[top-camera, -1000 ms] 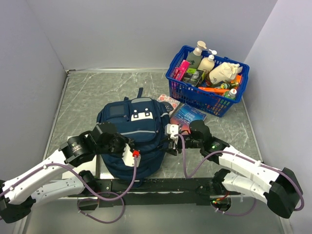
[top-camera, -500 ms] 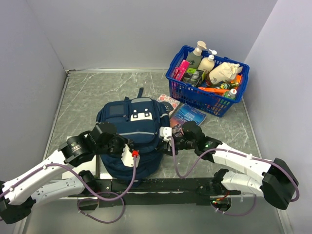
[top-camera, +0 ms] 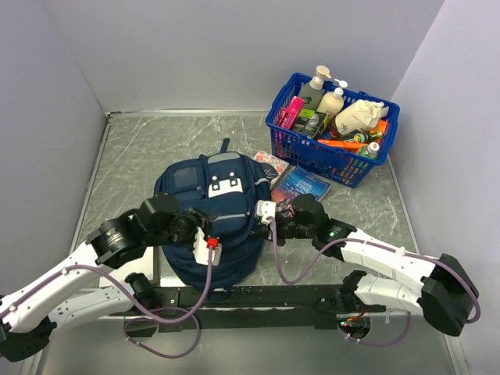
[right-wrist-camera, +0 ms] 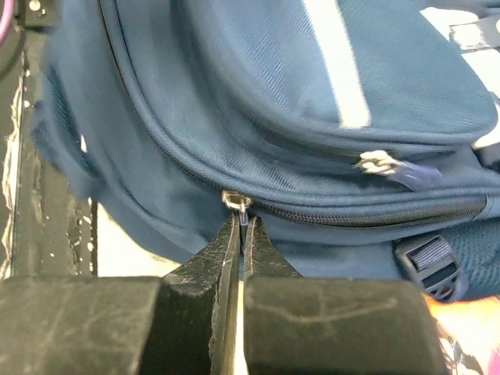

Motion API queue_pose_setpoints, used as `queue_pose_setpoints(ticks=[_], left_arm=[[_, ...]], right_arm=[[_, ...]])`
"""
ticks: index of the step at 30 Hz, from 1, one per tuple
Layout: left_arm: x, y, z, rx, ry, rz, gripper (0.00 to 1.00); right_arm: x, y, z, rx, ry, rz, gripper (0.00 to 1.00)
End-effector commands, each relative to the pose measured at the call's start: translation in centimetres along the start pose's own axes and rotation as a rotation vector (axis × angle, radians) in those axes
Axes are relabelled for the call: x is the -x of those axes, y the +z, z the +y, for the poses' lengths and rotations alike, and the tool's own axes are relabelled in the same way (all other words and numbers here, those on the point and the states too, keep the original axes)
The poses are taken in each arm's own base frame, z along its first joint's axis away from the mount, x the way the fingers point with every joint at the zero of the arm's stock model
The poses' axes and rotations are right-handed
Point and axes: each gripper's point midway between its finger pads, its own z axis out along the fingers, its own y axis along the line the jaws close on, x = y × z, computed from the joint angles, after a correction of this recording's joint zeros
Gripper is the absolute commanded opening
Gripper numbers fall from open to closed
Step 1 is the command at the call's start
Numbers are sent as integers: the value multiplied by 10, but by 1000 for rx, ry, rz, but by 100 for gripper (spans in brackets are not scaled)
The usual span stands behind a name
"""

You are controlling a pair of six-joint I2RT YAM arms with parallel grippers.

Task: Pack the student bag
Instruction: Zip the student bag at the center of the board.

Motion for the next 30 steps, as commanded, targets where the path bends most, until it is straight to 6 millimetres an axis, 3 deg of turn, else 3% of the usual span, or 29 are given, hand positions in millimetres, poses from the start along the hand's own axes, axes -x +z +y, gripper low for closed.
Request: queue_pose_setpoints(ticks=[1,2,6,12,15,16,19,21,25,30], left_arm=[[47,-11,27,85,-81,-204,55],[50,-9,24,75,-159,-222,65],[69,1,7,-27,-309,-315,70],[62,35,-11,-67,-497,-286,67],[68,44,-23,-108,-528,-300,59],[69,46,-25,-115,-537,-305,50],[65,52,-37,-141,-553,-291,35],[64,55,-43,-155,-554,-287,32],[58,60,-49,-151,-563,-260,39],[39,69,-30,-6,-603,-196,50]], right_arm=[[33,-12,-13,-81,-36,-105,0],[34,-13,-9,-68,-32,-109,0],[36,-13,-2,-50,-21,-122,0],[46,-8,12,-12,-33,-133,0],[50,-8,15,-9,-35,-143,0],[50,-9,15,-9,-33,-146,0],[53,-11,18,-11,-38,-160,0],[57,-14,18,-15,-39,-170,0],[65,-16,19,-12,-40,-183,0],[69,-16,26,10,-48,-190,0]])
